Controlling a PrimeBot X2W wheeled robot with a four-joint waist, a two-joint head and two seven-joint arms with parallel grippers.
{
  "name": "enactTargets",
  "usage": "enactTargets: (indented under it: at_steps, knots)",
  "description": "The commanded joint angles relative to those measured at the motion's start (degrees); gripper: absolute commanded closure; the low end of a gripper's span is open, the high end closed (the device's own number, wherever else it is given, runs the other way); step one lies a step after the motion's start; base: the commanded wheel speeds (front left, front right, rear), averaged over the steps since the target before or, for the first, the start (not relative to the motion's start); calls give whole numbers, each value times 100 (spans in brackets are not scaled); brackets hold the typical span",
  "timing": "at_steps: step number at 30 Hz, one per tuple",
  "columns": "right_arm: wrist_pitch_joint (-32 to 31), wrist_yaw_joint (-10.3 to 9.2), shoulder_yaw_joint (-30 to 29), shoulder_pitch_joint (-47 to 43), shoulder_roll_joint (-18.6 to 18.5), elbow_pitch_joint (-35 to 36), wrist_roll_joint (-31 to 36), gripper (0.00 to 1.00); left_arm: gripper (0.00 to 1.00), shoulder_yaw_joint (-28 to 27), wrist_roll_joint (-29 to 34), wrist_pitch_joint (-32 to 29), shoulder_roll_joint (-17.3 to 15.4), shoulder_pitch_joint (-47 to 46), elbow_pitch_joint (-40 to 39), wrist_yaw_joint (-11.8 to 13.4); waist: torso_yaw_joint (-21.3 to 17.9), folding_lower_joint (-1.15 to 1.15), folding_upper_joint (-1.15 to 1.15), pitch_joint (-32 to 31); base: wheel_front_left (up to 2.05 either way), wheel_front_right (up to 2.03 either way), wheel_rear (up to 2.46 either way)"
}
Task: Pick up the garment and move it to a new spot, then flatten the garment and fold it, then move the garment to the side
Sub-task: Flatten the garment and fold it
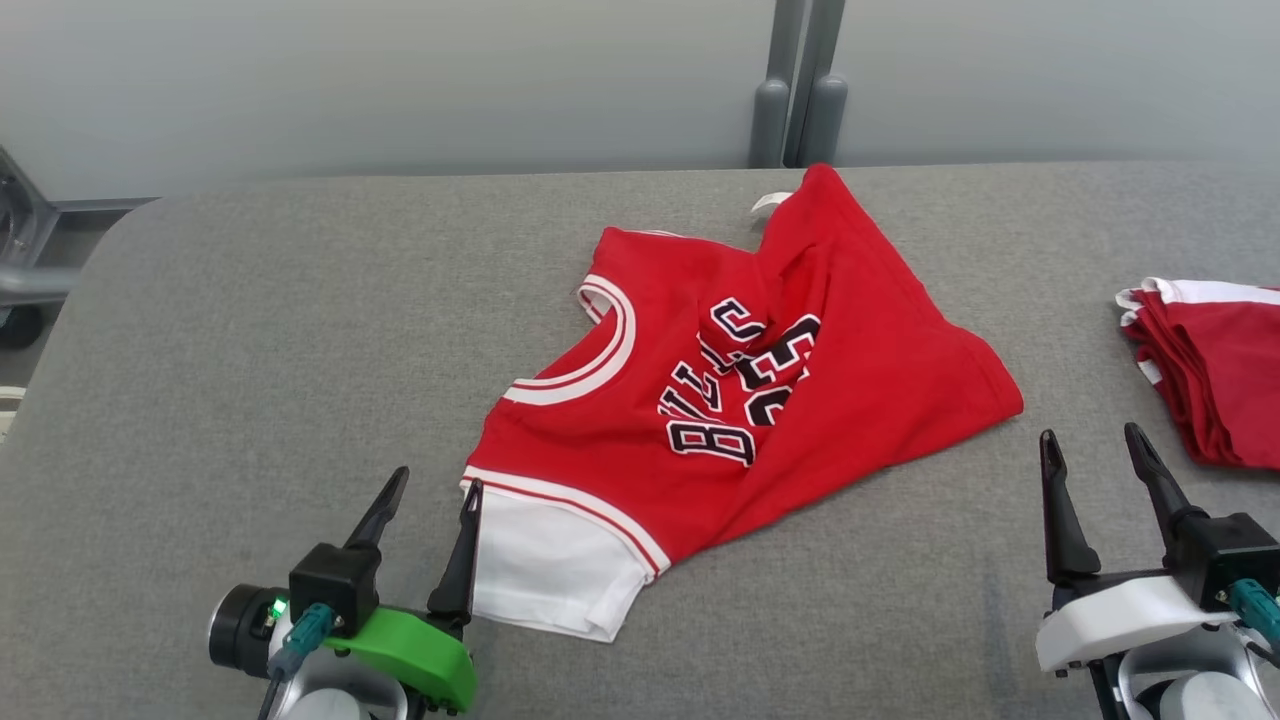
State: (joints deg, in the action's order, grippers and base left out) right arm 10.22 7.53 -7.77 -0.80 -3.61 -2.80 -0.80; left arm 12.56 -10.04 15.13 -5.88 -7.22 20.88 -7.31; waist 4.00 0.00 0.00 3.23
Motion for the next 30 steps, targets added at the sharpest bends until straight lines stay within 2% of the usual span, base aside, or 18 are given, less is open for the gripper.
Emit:
enactTargets:
  at_steps: [1, 10, 20, 30]
  knots:
    - [45, -9, -1, -56, 3, 44, -18, 0, 0, 8, -8, 3, -35, -108, 20, -14, -151, 0, 0, -54, 0, 0, 0]
    - [29, -9, 560, -169, 67, 132, -85, 0, 0, 280, -94, -472, -231, -896, 893, -20, -674, 0, 0, 26, 0, 0, 0]
    - [-24, -9, 1089, 67, 70, 182, -230, 0, 0, 652, -215, -1780, -677, -2186, 2262, -16, -1299, 0, 0, 398, 0, 0, 0]
    - [56, -9, 1149, 190, 70, 146, -258, 0, 0, 682, -392, -2443, -752, -2731, 2934, 23, -1473, 0, 0, 678, 0, 0, 0]
